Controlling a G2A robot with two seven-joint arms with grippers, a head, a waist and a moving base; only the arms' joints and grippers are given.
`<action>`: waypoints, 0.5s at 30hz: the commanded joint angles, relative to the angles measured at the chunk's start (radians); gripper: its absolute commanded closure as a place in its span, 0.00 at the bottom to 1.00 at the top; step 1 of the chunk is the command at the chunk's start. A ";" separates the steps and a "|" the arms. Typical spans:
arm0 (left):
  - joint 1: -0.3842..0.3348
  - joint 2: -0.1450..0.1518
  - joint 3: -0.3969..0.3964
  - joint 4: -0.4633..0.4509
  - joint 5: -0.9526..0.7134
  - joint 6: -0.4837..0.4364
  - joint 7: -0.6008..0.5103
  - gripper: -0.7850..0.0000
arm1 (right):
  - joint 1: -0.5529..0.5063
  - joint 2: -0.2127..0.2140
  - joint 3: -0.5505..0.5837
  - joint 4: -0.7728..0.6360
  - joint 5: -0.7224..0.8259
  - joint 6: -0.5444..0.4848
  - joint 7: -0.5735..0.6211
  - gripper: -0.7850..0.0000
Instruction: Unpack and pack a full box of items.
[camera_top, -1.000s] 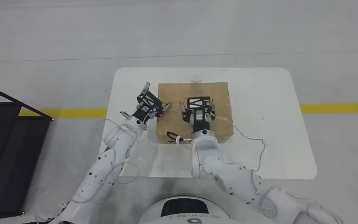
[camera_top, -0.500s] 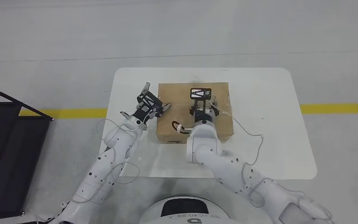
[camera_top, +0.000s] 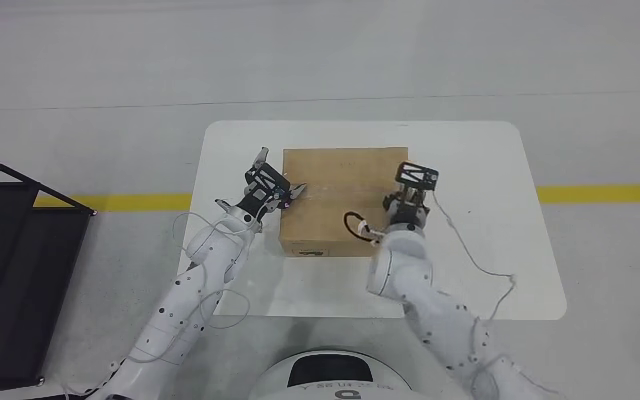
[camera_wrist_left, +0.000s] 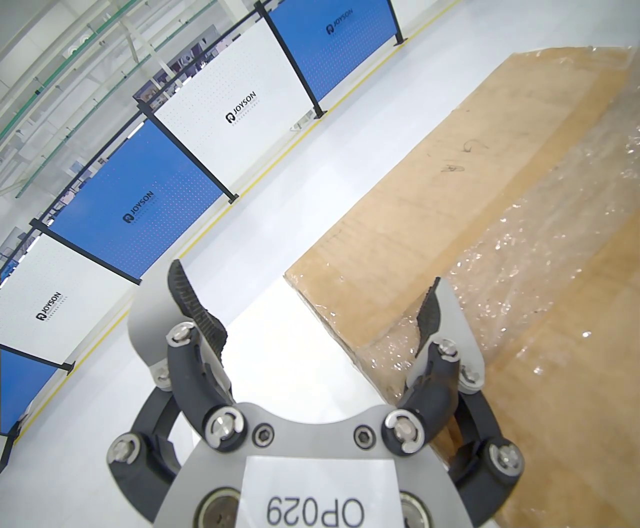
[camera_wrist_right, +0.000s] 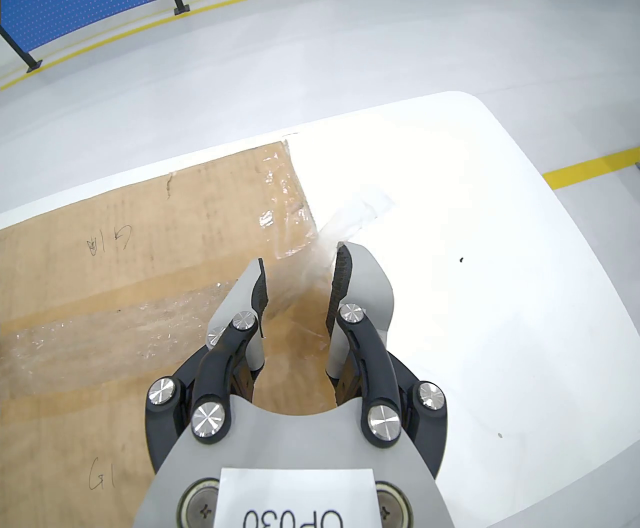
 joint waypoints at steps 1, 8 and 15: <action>0.000 0.000 0.000 0.000 0.000 0.000 0.000 0.00 | -0.022 -0.001 0.023 -0.015 0.047 -0.024 -0.032 0.81; 0.000 0.000 0.000 0.000 0.000 0.000 0.000 0.00 | -0.088 -0.005 0.138 -0.044 0.259 -0.148 -0.177 1.00; 0.000 0.000 0.000 0.000 0.000 0.000 0.000 0.00 | -0.099 -0.014 0.219 -0.021 0.439 -0.304 -0.331 1.00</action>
